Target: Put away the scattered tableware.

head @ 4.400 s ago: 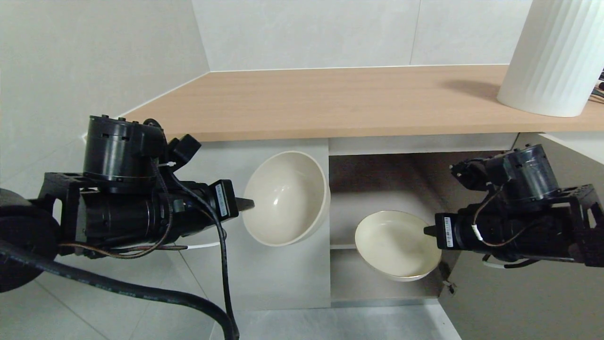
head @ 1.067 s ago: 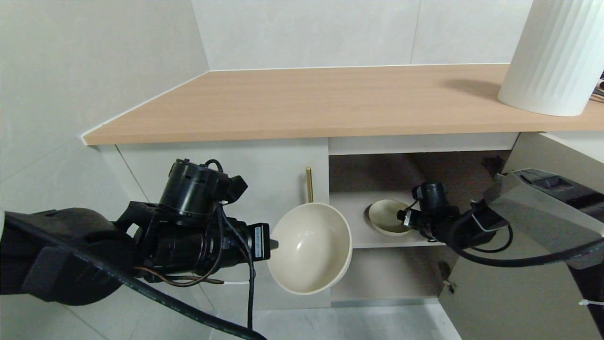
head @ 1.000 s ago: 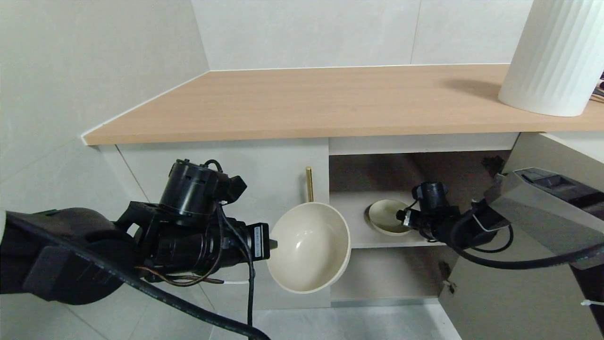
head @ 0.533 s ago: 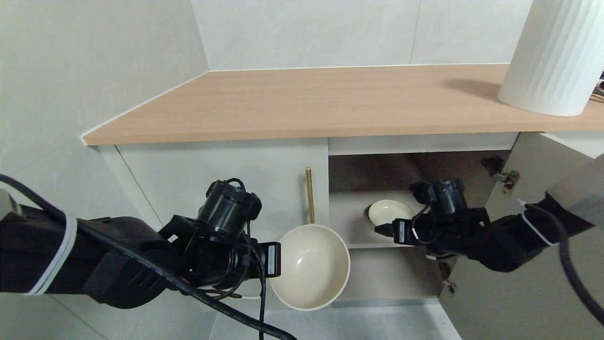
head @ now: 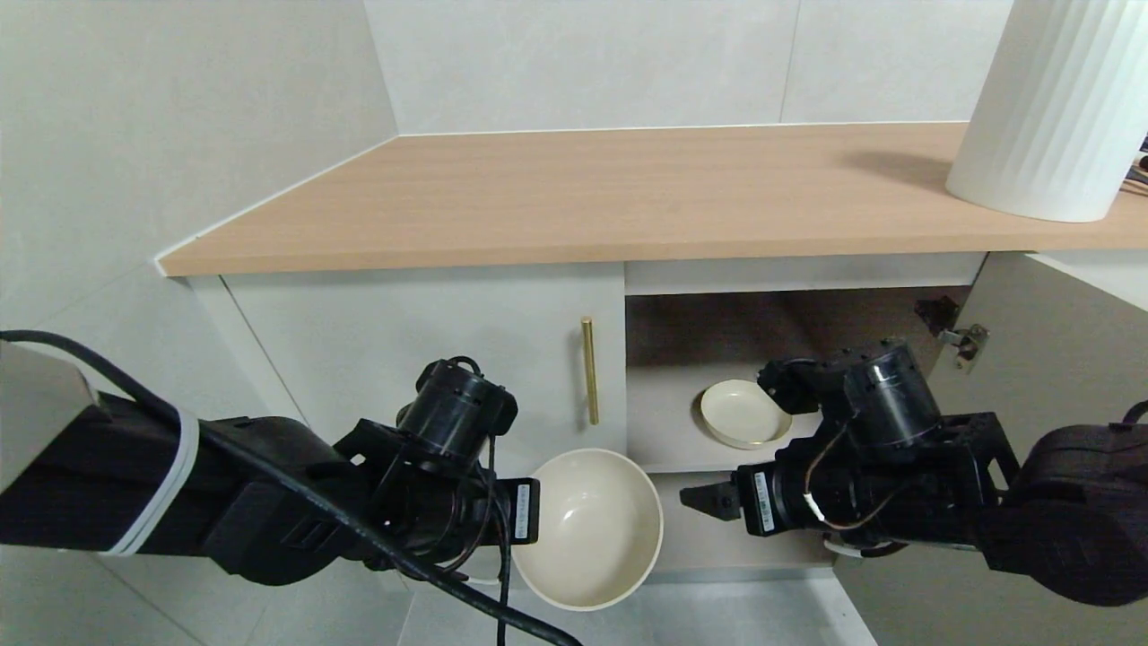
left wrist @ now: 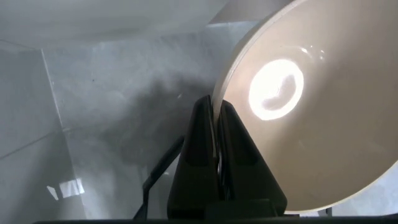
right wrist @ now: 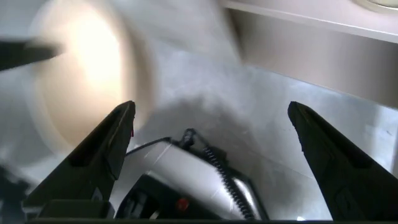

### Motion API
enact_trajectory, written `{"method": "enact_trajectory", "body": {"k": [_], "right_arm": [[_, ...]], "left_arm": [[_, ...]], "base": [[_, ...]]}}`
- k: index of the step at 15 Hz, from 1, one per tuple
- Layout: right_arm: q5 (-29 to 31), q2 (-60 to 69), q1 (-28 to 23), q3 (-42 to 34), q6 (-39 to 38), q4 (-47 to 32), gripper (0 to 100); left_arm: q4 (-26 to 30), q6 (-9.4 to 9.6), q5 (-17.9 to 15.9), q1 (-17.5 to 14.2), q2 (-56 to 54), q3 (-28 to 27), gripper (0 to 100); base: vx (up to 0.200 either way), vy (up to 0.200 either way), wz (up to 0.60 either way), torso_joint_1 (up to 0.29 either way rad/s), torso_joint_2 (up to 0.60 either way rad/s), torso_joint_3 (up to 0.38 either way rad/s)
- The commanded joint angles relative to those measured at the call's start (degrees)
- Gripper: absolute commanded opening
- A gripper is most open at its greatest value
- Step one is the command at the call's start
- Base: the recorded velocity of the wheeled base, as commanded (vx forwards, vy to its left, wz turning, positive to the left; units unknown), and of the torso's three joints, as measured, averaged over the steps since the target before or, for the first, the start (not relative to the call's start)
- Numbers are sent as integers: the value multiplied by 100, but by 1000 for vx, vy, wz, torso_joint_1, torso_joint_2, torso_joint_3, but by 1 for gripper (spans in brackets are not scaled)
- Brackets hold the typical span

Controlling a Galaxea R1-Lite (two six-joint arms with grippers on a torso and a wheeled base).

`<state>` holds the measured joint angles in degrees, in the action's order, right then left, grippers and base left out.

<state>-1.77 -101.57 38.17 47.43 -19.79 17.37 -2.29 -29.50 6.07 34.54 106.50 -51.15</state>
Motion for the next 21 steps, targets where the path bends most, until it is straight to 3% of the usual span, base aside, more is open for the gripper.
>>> {"method": "enact_trajectory", "body": {"k": [1,7,13,14,21], "right_arm": [[1,76,173,-68,10,3,100],[300,-425,340,-6,1,100,100],[502,-574,340,-6,1,328,100],[502,-601,340,-6,1,328,0],[502,-627,340,-15,1,328,0]], "left_arm": [[-8,-3,35,36,55,-44,0],[1,-12,43,282,3,-35,0],[1,-12,43,334,47,-26,0],[1,-12,43,334,38,-18,0],[-8,-21,43,343,11,-35,0]], "base": [[0,0,0,0,0,0],[0,0,0,0,0,0],[0,0,0,0,0,0],[0,0,0,0,0,0],[0,0,0,0,0,0]]}}
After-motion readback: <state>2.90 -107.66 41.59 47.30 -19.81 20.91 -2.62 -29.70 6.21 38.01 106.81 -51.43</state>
